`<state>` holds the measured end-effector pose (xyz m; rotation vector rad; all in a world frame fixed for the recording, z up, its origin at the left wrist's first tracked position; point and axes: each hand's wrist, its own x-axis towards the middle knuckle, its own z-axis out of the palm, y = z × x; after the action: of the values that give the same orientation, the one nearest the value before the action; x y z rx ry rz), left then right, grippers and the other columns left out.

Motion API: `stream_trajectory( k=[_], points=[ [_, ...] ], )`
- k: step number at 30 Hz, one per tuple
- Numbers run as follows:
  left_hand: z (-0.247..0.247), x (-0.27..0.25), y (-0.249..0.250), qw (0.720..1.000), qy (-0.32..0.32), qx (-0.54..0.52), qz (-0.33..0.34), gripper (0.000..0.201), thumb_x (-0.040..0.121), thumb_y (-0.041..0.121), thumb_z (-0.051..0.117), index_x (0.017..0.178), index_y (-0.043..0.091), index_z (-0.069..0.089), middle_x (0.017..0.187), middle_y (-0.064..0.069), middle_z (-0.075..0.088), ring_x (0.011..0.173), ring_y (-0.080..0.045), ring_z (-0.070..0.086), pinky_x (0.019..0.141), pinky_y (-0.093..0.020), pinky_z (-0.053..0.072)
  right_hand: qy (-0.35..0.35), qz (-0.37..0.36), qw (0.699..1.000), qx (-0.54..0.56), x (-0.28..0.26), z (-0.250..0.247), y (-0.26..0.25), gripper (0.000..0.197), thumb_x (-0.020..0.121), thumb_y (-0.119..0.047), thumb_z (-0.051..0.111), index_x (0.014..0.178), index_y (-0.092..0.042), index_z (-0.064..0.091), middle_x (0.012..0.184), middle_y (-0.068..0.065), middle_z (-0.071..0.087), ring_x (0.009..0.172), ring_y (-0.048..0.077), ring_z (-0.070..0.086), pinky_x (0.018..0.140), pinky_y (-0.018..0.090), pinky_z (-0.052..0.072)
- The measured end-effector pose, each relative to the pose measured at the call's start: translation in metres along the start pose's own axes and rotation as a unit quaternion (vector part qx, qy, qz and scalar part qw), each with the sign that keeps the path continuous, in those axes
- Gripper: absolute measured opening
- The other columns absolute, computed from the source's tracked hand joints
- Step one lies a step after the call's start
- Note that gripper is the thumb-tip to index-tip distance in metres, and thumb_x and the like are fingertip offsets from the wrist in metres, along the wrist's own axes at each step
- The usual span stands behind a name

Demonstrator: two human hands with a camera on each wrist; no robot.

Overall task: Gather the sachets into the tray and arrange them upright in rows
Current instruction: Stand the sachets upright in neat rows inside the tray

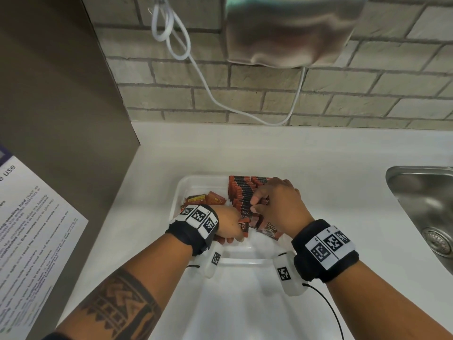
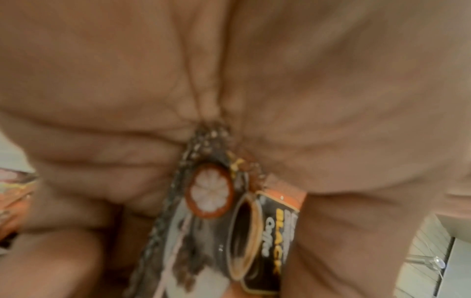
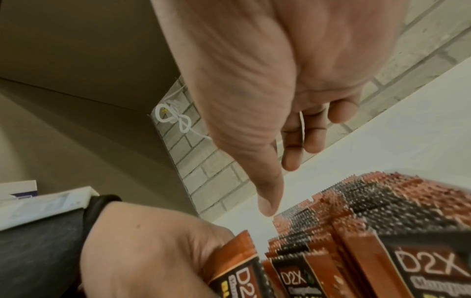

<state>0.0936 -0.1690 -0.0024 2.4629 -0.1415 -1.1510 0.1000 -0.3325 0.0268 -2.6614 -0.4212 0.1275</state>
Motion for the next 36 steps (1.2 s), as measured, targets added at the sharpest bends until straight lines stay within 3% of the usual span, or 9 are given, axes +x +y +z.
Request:
stream_trajectory(
  k=[4,10,14,19,24,27,31,34,36],
  points=[
    [-0.006,-0.009,-0.008,0.994,-0.018,-0.103,0.030,0.020,0.095,0.017,0.062,0.111,0.011,0.073,0.092,-0.007,0.073,0.076,-0.018,0.068,0.077,-0.030,0.057,-0.024,-0.015,0.997,0.075,-0.008,-0.006,0.003,0.018,0.086,-0.009,0.068,0.080,-0.025,0.075,0.084,-0.014,0.068,0.073,-0.001,0.061,0.064,0.009,0.044],
    [-0.007,-0.013,-0.025,0.946,-0.031,-0.303,0.113,0.033,0.093,0.015,0.072,0.121,0.000,0.066,0.117,-0.009,0.074,0.106,-0.022,0.073,0.103,-0.041,0.053,-0.080,0.020,0.984,0.161,-0.018,-0.001,-0.002,0.006,0.088,-0.019,0.075,0.093,-0.018,0.072,0.080,-0.008,0.072,0.067,-0.003,0.065,0.058,0.008,0.043],
    [-0.008,-0.016,-0.024,0.933,0.022,-0.336,0.126,0.036,0.087,0.019,0.079,0.116,0.001,0.066,0.101,-0.012,0.077,0.098,-0.023,0.075,0.094,-0.036,0.058,-0.046,0.047,0.970,0.233,-0.019,-0.001,-0.002,0.005,0.088,-0.016,0.075,0.092,-0.015,0.072,0.077,-0.007,0.071,0.065,-0.001,0.065,0.056,0.008,0.044],
    [-0.010,-0.009,-0.040,0.983,0.089,-0.149,0.063,0.043,0.079,0.049,0.080,0.108,0.020,0.068,0.083,-0.004,0.078,0.074,-0.020,0.076,0.078,-0.037,0.063,0.012,0.038,0.983,0.180,-0.016,0.001,0.006,0.005,0.087,-0.016,0.077,0.088,-0.021,0.075,0.081,-0.008,0.073,0.069,-0.003,0.062,0.060,0.003,0.042],
    [-0.016,-0.013,-0.041,0.989,0.143,-0.014,0.029,0.026,0.081,0.040,0.076,0.098,0.023,0.069,0.079,-0.002,0.075,0.068,-0.019,0.071,0.078,-0.040,0.062,-0.008,0.016,0.994,0.107,-0.019,0.021,0.014,0.011,0.084,-0.017,0.079,0.076,-0.024,0.078,0.072,-0.014,0.070,0.064,-0.002,0.063,0.064,0.012,0.048],
    [-0.016,-0.019,-0.030,0.994,0.104,0.034,0.021,0.032,0.076,0.048,0.076,0.094,0.022,0.072,0.082,0.002,0.074,0.077,-0.020,0.071,0.074,-0.034,0.059,0.018,0.004,0.996,0.082,-0.016,0.033,0.018,0.009,0.076,-0.020,0.084,0.072,-0.026,0.078,0.081,-0.011,0.070,0.078,0.005,0.063,0.074,0.026,0.055],
    [-0.006,-0.015,-0.009,0.996,0.020,0.077,0.030,0.039,0.089,0.053,0.066,0.097,0.016,0.074,0.085,0.001,0.073,0.083,-0.021,0.069,0.080,-0.034,0.057,0.014,0.013,0.999,0.051,-0.010,0.044,0.021,0.009,0.076,-0.023,0.080,0.070,-0.029,0.077,0.089,-0.007,0.067,0.088,0.007,0.059,0.077,0.024,0.052],
    [0.002,-0.003,-0.002,0.996,-0.005,0.086,0.011,0.041,0.091,0.052,0.064,0.090,0.012,0.072,0.078,-0.001,0.070,0.068,-0.019,0.063,0.066,-0.030,0.052,0.009,0.008,0.999,0.038,-0.009,0.047,0.021,0.007,0.079,-0.022,0.075,0.073,-0.026,0.076,0.090,-0.010,0.060,0.099,0.009,0.052,0.075,0.019,0.044],
    [0.004,0.003,-0.001,0.996,-0.010,0.093,0.001,0.041,0.090,0.051,0.064,0.091,0.011,0.073,0.082,-0.003,0.071,0.068,-0.019,0.061,0.068,-0.031,0.051,0.008,0.006,0.999,0.035,-0.009,0.046,0.020,0.006,0.081,-0.021,0.075,0.075,-0.023,0.076,0.089,-0.012,0.055,0.100,0.009,0.049,0.075,0.019,0.039]
  ],
)
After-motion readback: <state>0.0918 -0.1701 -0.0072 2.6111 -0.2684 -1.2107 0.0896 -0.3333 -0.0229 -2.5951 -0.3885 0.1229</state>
